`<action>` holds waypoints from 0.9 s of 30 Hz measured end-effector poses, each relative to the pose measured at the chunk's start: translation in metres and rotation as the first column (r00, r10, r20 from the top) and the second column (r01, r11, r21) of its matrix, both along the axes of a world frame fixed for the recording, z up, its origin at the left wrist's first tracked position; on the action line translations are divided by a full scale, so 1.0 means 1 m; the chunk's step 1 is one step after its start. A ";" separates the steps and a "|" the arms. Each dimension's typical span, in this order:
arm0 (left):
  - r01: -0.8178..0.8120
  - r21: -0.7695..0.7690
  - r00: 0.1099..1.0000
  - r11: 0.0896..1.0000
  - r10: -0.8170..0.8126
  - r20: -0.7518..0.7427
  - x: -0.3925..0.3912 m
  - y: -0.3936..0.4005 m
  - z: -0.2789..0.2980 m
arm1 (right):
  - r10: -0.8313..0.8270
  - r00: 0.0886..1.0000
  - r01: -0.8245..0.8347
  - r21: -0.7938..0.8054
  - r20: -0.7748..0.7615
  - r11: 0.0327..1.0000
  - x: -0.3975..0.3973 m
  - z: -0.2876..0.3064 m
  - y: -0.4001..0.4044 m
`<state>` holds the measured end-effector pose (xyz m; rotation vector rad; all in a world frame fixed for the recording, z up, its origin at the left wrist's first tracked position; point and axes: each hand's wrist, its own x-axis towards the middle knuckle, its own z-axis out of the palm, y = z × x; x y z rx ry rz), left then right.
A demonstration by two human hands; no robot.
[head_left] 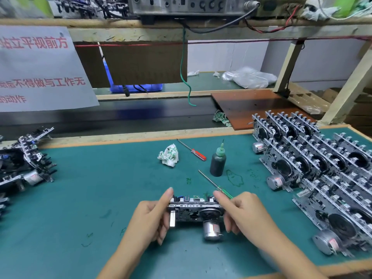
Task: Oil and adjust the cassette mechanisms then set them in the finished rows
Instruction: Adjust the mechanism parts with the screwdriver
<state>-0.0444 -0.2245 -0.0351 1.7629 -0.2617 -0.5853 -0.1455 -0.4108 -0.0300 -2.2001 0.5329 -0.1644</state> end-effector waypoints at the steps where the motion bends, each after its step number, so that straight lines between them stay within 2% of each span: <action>1: -0.001 0.001 1.000 1.000 0.001 -0.001 -0.001 0.000 0.000 | -0.004 1.000 0.004 0.011 -0.004 1.000 -0.001 0.001 0.001; 3: -0.015 0.012 1.000 1.000 0.015 0.019 -0.003 0.002 0.003 | 0.001 1.000 -0.001 -0.037 -0.005 0.999 -0.002 0.003 0.002; 4: -0.024 0.054 0.997 0.998 0.020 0.078 -0.004 0.004 0.003 | 0.003 1.000 -0.004 -0.135 -0.011 0.991 -0.003 0.004 0.002; 6: -0.115 0.273 0.937 0.955 0.013 0.349 -0.002 0.010 0.000 | -0.010 1.000 0.004 -0.361 -0.015 0.933 -0.004 0.006 -0.002; 7: -0.204 0.334 0.862 0.920 0.007 0.507 0.000 0.012 -0.001 | -0.008 1.000 0.008 -0.429 0.003 0.903 -0.004 0.007 -0.006; 8: -0.245 0.301 0.790 0.922 0.010 0.613 0.002 0.014 0.000 | 0.021 0.999 -0.004 -0.435 0.034 0.901 -0.004 0.007 -0.011; 9: -0.199 0.221 0.751 0.955 0.003 0.660 0.004 0.014 0.002 | 0.073 0.995 -0.044 -0.381 0.063 0.923 -0.004 0.007 -0.015; 11: 0.006 0.142 0.708 0.990 -0.105 0.699 0.009 0.010 0.006 | 0.215 0.970 -0.191 -0.192 0.113 0.963 -0.001 0.003 -0.018; 13: 0.196 0.164 0.638 0.967 -0.253 0.727 0.010 0.001 0.008 | 0.279 0.940 -0.274 -0.055 0.198 0.960 0.002 -0.005 -0.015; 15: 0.314 0.208 0.572 0.926 -0.360 0.737 0.011 -0.009 0.008 | 0.254 0.929 -0.263 -0.002 0.270 0.965 0.006 -0.010 -0.011; 17: 0.339 0.205 0.555 0.918 -0.371 0.745 0.010 -0.018 0.006 | 0.207 0.929 -0.239 0.069 0.306 0.969 0.008 -0.013 -0.009; 19: 0.313 0.158 0.550 0.936 -0.315 0.774 0.009 -0.022 0.001 | 0.187 0.931 -0.233 0.119 0.313 0.965 0.009 -0.014 -0.010; 22: 0.288 0.107 0.541 0.952 -0.253 0.802 0.008 -0.024 -0.004 | 0.175 0.935 -0.225 0.134 0.309 0.965 0.011 -0.014 -0.010; 27: 0.329 0.067 0.564 0.942 -0.253 0.786 0.010 -0.025 -0.004 | 0.156 0.935 -0.216 0.165 0.317 0.962 0.013 -0.015 -0.010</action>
